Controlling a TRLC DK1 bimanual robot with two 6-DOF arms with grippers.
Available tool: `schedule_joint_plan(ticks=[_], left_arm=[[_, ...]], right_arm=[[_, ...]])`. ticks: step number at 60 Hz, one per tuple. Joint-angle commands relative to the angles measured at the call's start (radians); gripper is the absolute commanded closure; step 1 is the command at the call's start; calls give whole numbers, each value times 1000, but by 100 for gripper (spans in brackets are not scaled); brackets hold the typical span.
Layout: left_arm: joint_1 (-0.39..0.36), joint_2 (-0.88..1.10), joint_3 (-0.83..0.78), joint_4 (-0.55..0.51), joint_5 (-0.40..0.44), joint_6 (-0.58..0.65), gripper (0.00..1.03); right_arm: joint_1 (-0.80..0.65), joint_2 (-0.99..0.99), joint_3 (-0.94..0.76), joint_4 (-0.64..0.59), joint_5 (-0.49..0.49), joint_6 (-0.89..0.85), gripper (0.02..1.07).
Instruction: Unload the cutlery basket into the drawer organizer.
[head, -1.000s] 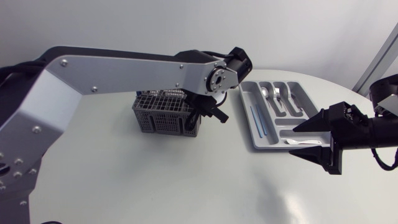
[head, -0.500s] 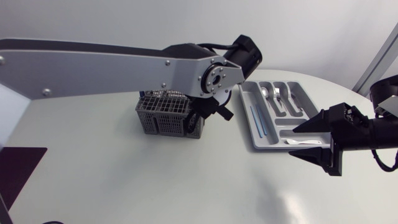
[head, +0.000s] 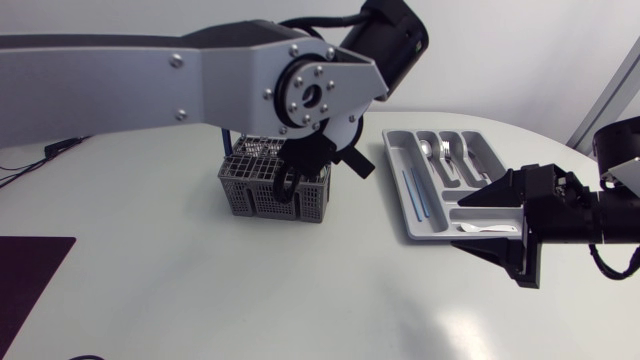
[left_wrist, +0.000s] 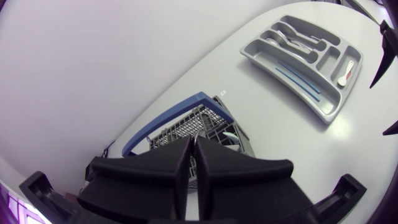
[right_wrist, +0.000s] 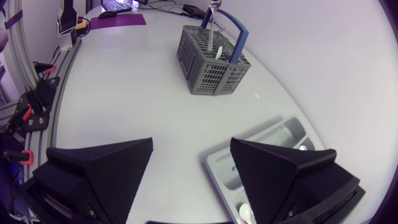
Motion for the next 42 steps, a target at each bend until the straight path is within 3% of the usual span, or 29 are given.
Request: schedule_joint_plan(ticks=[1, 13, 26, 37, 42], left_arm=[[-5, -69, -22, 0, -16, 26, 100], [0, -143, 13, -18, 29, 8, 100], [90, -103, 42, -73, 368, -127, 100], [150, -33, 67, -96, 624, -200, 100], [162, -5, 76, -101, 716, -221, 100]], right_arm=[[40, -38, -29, 46, -9, 101, 17], [115, -119, -58, 224, -6, 320, 17], [223, -168, -103, 420, 37, 543, 17], [299, -151, -113, 513, 112, 627, 18], [342, -133, -129, 577, 180, 645, 25]])
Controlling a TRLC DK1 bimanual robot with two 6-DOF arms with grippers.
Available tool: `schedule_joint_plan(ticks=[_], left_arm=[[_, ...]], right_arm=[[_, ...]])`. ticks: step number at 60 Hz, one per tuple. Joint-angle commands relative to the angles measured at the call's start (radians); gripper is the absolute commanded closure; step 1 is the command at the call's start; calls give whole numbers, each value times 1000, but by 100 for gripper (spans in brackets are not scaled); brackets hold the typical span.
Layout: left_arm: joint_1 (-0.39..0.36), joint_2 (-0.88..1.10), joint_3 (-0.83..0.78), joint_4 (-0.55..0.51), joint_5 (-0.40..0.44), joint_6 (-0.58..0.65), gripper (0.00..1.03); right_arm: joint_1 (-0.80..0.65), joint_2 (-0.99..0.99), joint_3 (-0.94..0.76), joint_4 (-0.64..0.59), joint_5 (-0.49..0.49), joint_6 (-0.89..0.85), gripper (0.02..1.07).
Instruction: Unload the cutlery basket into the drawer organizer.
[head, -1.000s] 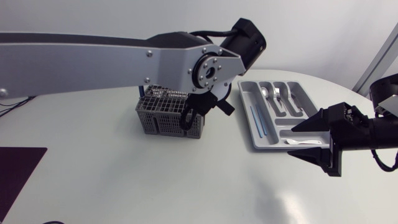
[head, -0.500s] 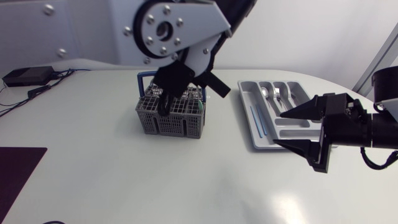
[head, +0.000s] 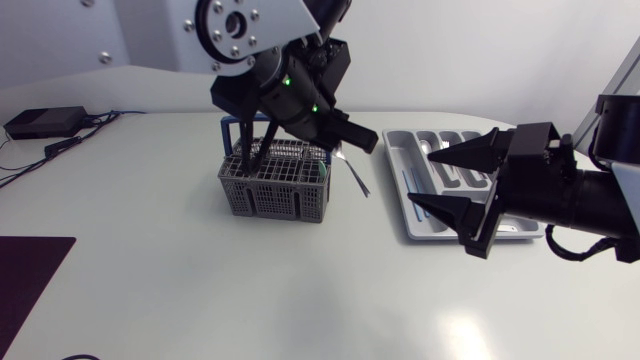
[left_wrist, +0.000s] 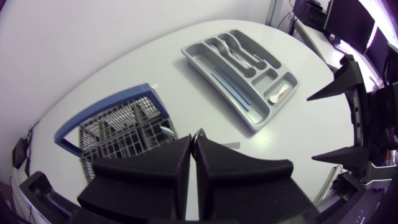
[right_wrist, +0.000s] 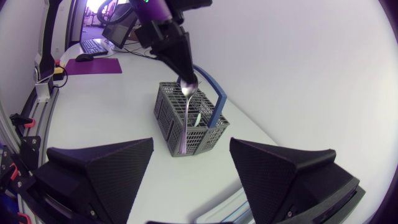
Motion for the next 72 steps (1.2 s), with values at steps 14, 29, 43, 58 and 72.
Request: schedule_joint_plan(ticks=[14, 29, 43, 58, 72], left_arm=[[30, 86, 105, -62, 212, -79, 100], [53, 96, 135, -104, 297, -91, 100], [53, 83, 136, -125, 328, -97, 100], [39, 64, 135, -127, 331, -102, 100], [27, 55, 122, -127, 334, -105, 100]], right_arm=[[110, 65, -66, 143, 144, 60, 25], [205, 83, -107, 230, 280, 74, 48], [251, 94, -101, 245, 333, 106, 61], [285, 121, -87, 248, 366, 143, 67], [285, 134, -78, 244, 374, 153, 80]])
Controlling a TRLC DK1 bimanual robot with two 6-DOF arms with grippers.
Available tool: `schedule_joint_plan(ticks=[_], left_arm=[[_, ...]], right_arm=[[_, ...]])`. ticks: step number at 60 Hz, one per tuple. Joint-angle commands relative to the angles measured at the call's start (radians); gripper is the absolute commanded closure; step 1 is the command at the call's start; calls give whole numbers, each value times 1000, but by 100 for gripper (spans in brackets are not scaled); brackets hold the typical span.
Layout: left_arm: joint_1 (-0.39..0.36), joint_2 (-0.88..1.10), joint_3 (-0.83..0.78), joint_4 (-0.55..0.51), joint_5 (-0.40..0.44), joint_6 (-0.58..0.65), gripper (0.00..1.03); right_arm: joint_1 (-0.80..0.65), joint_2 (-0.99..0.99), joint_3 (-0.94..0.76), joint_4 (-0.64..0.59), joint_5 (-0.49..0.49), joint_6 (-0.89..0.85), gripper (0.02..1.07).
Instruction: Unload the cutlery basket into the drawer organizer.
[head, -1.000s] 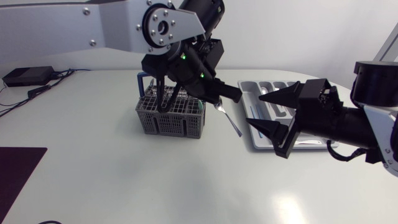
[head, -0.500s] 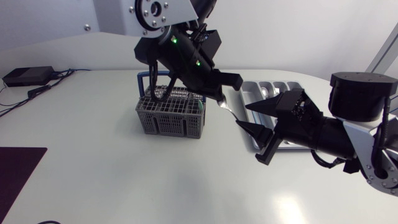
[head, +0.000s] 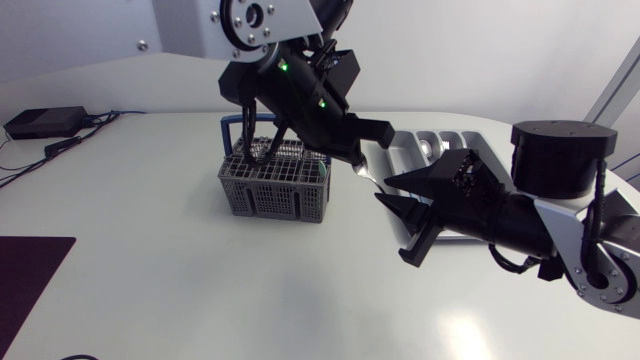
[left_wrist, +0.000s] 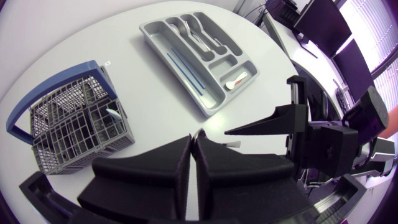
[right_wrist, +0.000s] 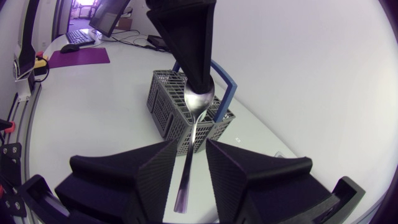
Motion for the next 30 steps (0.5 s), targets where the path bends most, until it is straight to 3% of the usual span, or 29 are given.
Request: schedule_joint_plan(ticks=[1, 30], left_arm=[[-9, -19, 20, -10, 16, -34, 100], [-19, -28, 9, -10, 22, -37, 100]], right_arm=[[7, 15, 5, 6, 9, 29, 80], [26, 28, 6, 9, 16, 40, 88]])
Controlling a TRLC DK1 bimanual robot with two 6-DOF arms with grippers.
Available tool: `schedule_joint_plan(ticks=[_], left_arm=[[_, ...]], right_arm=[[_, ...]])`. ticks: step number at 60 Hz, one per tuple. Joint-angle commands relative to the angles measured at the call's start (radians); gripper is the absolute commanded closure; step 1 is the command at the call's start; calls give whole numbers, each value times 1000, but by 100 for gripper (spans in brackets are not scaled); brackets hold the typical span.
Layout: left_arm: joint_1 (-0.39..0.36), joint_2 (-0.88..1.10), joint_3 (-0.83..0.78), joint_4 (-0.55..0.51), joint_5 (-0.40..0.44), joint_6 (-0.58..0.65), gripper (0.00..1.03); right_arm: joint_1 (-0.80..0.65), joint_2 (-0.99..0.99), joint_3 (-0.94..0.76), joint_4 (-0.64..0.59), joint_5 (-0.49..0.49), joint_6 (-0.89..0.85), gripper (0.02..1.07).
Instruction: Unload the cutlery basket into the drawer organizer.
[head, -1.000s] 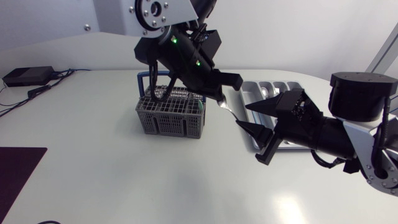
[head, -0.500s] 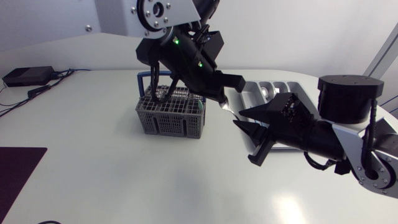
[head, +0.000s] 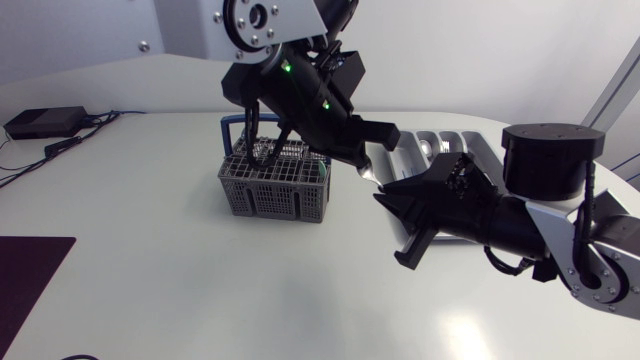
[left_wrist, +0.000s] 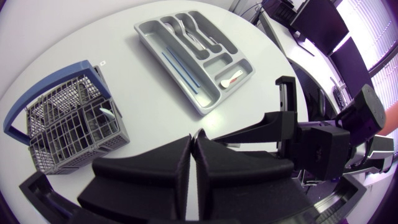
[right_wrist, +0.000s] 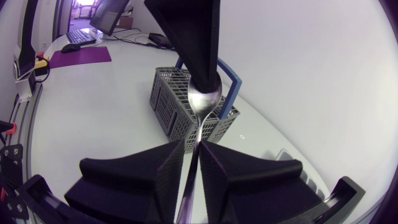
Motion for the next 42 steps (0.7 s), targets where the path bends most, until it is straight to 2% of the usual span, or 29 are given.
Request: schedule_joint_plan(ticks=[1, 20, 30, 32, 34, 37, 42], left_arm=[[-6, -28, 7, -9, 9, -34, 100], [-4, -31, 3, -9, 9, -33, 100], [-1, -39, 3, -8, 9, -33, 98], [-1, -39, 3, -6, 9, -33, 94], [2, -40, 3, -5, 9, -33, 85], [5, -46, 4, -1, 9, -33, 67], [17, -59, 14, 2, 9, -33, 44]], right_arm=[[7, 8, 6, 9, 7, 26, 88], [7, -1, 13, -11, 4, 20, 101], [15, -4, 10, -20, 3, 13, 101], [15, -6, 8, -22, 3, 13, 101], [15, -6, 6, -25, -1, 11, 101], [15, -9, 5, -31, -4, 7, 101], [15, -13, 3, -51, -24, 0, 101]])
